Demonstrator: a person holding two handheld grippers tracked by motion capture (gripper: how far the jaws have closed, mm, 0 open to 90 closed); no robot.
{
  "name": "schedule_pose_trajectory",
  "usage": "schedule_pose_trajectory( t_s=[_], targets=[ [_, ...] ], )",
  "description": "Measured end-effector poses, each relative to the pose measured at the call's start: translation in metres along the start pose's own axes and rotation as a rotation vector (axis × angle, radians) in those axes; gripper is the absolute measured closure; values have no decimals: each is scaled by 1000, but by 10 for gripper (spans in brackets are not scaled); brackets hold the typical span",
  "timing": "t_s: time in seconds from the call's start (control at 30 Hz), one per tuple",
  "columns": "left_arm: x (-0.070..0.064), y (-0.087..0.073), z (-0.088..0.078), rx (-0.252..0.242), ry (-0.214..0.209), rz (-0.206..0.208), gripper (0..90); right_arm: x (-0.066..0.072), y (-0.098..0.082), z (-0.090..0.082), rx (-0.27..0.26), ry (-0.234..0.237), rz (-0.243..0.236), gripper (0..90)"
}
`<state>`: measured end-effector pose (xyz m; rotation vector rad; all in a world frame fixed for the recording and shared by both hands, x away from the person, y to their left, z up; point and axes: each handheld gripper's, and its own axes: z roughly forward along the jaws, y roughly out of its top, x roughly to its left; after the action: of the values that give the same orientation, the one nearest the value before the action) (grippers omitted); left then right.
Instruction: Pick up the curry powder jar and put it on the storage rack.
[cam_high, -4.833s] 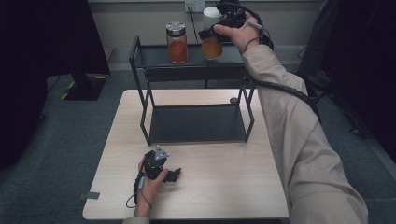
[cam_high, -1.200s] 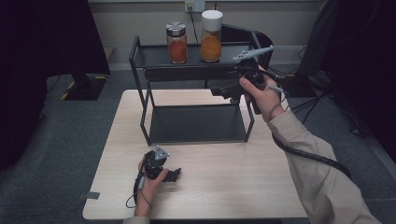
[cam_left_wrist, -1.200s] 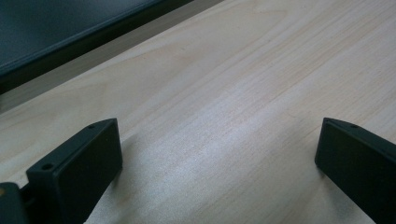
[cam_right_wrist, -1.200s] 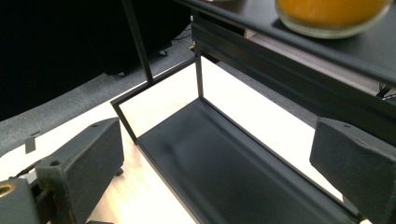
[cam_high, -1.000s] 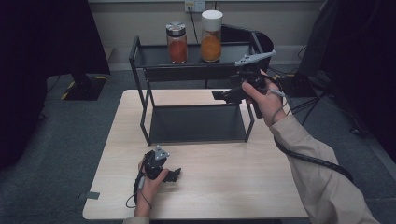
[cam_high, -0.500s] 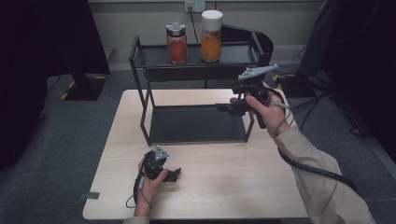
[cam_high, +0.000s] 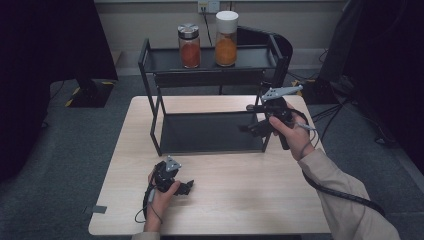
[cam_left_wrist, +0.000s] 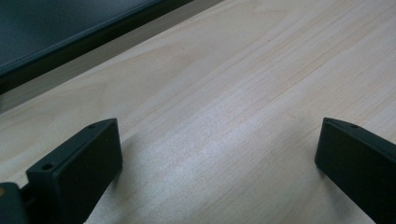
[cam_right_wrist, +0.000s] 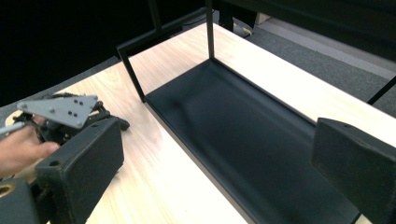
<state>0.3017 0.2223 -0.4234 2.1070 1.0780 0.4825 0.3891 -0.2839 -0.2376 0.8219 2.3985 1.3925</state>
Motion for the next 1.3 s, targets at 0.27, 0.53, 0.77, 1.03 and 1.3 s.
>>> schedule_pose_trajectory(
  t_s=[0.27, 0.53, 0.77, 1.03, 1.3],
  targets=[
    [0, 0, 0, 1, 0, 1, 0, -4, -21, -2, 14, 4, 6, 17],
    [0, 0, 0, 1, 0, 1, 0, -6, -40, -1, 28, 14, -1, 19],
    [0, 0, 0, 1, 0, 1, 0, -6, -58, 3, 37, 24, -2, 19],
    [0, 0, 0, 1, 0, 1, 0, -9, -80, 10, 51, 34, 11, 19],
    [0, 0, 0, 0, 0, 0, 0, -12, -98, 13, 62, 23, 15, 19]
  ],
)
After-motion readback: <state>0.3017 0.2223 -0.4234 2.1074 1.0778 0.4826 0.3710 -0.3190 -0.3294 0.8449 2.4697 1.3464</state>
